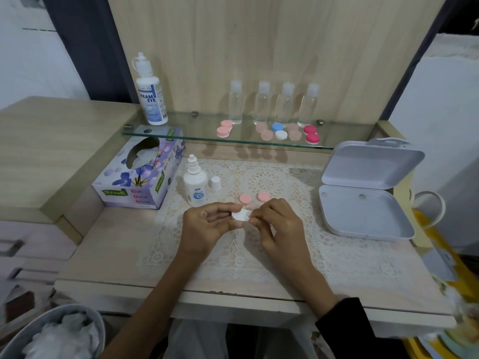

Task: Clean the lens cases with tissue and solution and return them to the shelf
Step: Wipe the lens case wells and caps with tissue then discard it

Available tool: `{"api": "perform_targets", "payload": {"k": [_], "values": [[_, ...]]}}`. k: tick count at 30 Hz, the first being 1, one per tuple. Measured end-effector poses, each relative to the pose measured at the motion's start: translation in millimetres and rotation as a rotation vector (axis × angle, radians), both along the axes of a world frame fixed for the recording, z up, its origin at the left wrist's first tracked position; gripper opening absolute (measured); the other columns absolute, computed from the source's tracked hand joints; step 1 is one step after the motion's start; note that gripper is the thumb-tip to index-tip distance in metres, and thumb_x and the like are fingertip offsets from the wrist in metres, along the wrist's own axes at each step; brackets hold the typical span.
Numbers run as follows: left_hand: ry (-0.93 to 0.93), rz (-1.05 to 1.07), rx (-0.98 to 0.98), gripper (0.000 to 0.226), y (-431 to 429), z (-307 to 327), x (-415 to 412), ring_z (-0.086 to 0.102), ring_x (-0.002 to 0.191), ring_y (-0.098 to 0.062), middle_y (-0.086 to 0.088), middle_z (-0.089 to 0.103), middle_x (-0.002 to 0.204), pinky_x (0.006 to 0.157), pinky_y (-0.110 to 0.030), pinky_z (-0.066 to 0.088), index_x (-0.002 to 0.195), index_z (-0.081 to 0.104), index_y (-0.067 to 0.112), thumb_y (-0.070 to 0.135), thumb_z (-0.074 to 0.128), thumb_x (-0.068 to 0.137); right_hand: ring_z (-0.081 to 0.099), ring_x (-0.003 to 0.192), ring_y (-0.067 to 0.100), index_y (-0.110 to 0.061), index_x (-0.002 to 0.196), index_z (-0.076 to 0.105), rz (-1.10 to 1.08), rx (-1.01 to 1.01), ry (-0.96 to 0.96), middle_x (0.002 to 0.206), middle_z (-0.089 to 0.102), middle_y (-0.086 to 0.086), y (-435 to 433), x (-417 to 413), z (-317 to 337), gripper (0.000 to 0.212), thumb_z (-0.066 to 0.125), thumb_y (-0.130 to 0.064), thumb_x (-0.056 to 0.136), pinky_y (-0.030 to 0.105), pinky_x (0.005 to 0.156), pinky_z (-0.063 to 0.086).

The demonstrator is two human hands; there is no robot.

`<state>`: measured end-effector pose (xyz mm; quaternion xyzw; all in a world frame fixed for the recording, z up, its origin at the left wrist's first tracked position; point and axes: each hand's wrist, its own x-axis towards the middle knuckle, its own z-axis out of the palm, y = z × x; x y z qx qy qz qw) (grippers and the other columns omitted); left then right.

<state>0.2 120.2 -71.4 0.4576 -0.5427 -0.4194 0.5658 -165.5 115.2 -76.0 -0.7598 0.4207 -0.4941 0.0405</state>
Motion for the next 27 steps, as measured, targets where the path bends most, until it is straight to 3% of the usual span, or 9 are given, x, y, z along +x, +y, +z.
{"api": "perform_targets", "payload": {"k": [7,17,23,27], "values": [[0.021,-0.013,-0.004,0.037,0,0,-1,0.071,0.091,-0.022,-0.006,0.074,0.095,0.080,-0.026,0.056,0.094,0.072,-0.001,0.006,0.080,0.058,0.054,0.075,0.019,-0.005,0.077,0.070,-0.142,0.075,-0.024,0.077,0.060,0.002,-9,-11,-1,0.004,0.067,-0.008,0.078,0.016,0.068,0.036],[0.045,-0.050,-0.008,0.050,2,5,-1,0.071,0.089,-0.018,-0.003,0.074,0.092,0.077,-0.022,0.055,0.102,0.065,0.008,0.000,0.081,0.055,0.053,0.079,0.017,-0.006,0.080,0.070,-0.015,0.018,-0.068,0.081,0.061,0.004,2,22,4,0.005,0.068,-0.001,0.080,0.025,0.068,0.043],[0.028,-0.006,-0.045,0.048,0,3,0,0.070,0.090,-0.018,-0.004,0.074,0.094,0.079,-0.021,0.054,0.099,0.065,0.007,0.006,0.083,0.055,0.053,0.079,0.019,-0.007,0.080,0.069,-0.006,0.054,-0.033,0.081,0.061,0.002,2,5,0,0.013,0.062,-0.015,0.087,0.028,0.068,0.043],[0.007,0.001,-0.048,0.041,-1,0,1,0.070,0.091,-0.020,-0.007,0.074,0.093,0.083,-0.028,0.055,0.095,0.068,0.005,0.010,0.083,0.057,0.053,0.080,0.015,-0.013,0.081,0.069,-0.101,0.093,-0.006,0.083,0.063,-0.005,2,-1,-4,0.016,0.059,-0.024,0.088,0.026,0.066,0.042]]}}
